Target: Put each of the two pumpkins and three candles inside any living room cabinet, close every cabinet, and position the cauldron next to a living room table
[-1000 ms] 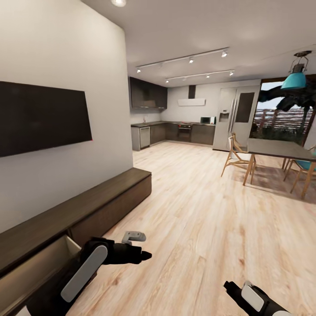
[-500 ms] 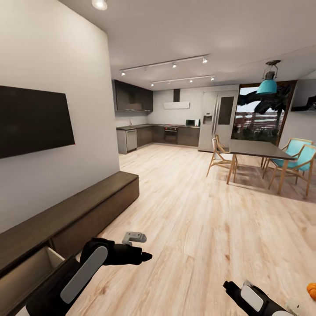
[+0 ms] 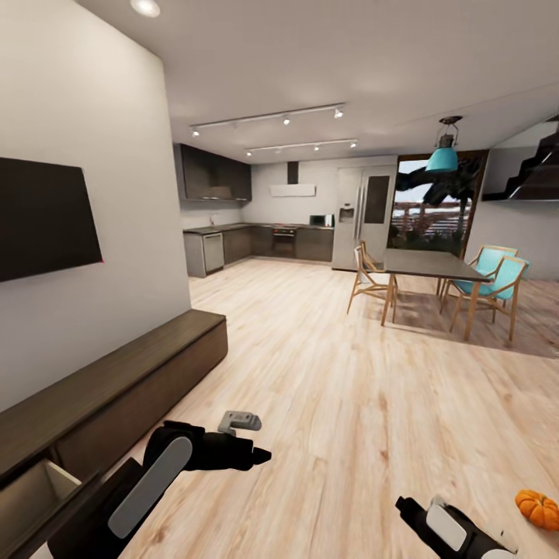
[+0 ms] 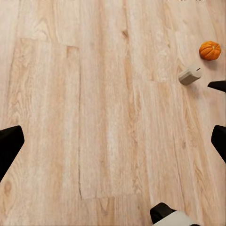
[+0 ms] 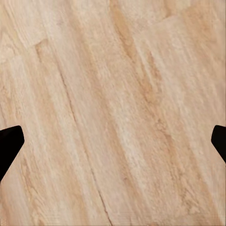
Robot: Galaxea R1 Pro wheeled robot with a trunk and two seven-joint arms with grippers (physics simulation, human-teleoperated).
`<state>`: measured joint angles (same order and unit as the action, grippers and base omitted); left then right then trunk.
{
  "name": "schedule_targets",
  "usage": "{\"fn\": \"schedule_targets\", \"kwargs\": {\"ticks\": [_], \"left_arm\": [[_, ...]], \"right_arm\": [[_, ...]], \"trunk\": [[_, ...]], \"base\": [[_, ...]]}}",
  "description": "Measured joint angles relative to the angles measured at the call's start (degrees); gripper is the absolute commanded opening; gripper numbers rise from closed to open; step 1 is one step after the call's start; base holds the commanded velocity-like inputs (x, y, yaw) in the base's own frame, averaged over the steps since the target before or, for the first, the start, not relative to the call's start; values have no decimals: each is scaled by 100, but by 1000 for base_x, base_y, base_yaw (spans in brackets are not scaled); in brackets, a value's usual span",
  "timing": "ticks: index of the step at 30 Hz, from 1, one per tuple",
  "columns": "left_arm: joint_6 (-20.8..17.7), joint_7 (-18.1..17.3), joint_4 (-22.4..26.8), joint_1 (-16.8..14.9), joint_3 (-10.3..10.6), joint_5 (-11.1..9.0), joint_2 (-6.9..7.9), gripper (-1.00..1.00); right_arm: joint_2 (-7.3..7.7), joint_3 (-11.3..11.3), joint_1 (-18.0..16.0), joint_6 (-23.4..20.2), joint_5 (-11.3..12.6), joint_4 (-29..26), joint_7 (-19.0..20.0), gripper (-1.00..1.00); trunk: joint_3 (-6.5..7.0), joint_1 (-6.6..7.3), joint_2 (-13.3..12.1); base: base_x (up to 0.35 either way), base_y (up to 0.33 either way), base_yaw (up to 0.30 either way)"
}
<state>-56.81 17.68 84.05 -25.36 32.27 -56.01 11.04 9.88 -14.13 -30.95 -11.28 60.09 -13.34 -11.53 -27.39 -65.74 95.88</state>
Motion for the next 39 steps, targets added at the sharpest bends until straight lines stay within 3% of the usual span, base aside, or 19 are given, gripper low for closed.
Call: {"fn": "schedule_targets", "kwargs": {"ticks": [13,39], "left_arm": [[1,0,-1,-1,22,-1,-2,100],[-1,0,8,-1,5,0,-2,100]], "right_arm": [[7,8,0,-51,14,4,7,100],[97,44,3,9,40,219,6,100]], "trunk": [[-33,-1,0],[-176,-1,0]], "base": [[214,-178,-155],[29,-14,-226]]}}
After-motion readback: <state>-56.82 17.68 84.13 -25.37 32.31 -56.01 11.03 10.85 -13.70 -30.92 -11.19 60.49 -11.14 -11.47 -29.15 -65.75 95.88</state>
